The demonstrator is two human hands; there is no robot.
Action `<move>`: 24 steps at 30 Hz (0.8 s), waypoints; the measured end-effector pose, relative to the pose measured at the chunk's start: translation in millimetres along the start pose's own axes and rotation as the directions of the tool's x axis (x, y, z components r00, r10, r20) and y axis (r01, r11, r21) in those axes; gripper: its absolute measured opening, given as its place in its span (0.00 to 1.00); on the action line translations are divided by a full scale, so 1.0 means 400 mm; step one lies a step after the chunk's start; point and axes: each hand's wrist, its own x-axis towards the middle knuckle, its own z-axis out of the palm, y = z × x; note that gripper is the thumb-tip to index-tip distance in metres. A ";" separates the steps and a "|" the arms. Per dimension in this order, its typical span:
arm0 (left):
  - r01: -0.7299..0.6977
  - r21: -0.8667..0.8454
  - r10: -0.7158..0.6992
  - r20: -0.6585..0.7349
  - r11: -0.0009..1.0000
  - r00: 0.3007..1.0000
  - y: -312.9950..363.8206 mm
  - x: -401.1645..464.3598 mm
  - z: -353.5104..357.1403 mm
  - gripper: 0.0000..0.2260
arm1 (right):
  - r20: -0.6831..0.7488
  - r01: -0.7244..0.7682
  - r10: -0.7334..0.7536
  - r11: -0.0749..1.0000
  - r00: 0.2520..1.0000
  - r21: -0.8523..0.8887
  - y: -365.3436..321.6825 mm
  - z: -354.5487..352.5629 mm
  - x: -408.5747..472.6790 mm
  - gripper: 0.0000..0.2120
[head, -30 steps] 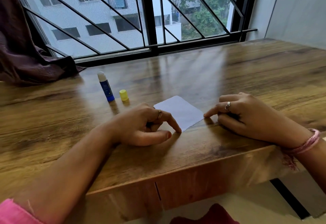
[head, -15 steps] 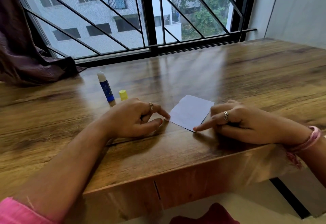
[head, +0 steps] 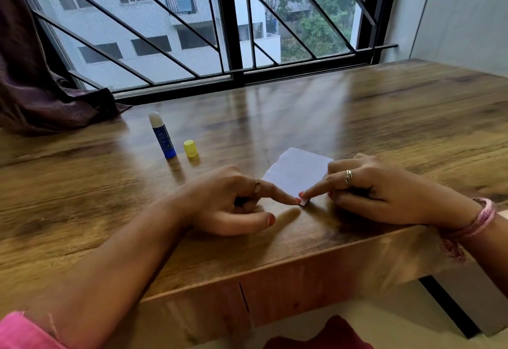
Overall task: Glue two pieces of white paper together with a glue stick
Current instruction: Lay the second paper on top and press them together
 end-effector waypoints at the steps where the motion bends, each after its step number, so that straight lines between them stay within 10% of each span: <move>1: -0.003 0.010 0.003 0.007 1.000 1.000 0.002 0.001 0.001 0.17 | 0.007 0.012 -0.012 1.000 1.000 -0.003 -0.003 -0.001 0.000 0.16; 24: 0.074 0.119 -0.082 0.069 0.990 0.994 0.022 0.004 0.002 0.17 | -0.008 -0.170 0.170 0.985 0.985 0.002 -0.001 -0.006 0.008 0.18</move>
